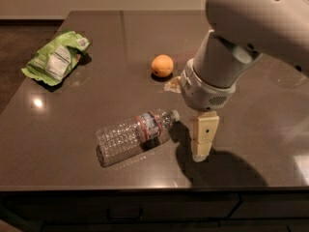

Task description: Move water bottle near orange

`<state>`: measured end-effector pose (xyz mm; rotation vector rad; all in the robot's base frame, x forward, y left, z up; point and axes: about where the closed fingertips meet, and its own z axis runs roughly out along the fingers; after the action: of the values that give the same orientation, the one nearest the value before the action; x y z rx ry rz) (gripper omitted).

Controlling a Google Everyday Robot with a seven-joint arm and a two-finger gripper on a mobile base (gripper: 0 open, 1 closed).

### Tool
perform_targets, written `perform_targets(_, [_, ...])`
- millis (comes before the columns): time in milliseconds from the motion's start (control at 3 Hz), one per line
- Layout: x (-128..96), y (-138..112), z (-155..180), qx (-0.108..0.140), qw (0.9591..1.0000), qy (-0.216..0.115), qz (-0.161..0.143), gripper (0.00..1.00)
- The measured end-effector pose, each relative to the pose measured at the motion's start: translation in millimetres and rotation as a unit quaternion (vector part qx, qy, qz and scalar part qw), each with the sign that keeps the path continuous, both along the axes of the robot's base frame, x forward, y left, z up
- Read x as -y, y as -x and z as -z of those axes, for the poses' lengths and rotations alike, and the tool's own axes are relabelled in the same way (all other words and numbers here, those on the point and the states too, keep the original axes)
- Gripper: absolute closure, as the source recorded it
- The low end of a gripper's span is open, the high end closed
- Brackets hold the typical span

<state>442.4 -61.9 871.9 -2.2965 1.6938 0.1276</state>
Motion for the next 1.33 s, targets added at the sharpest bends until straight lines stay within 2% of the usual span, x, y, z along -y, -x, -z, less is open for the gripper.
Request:
perform_targets(667, [-34.1, -10.5, 24.3, -0.005, 0.9992, 0.017, -0.035, 0.0])
perform_targets(1000, [-46.7, -18.1, 30.3, -0.026, 0.9988, 0.022, -0.034, 0.18])
perform_targets(1333, [-51.3, -20.6, 27.1, -0.041, 0.9985, 0.023, -0.027, 0.41])
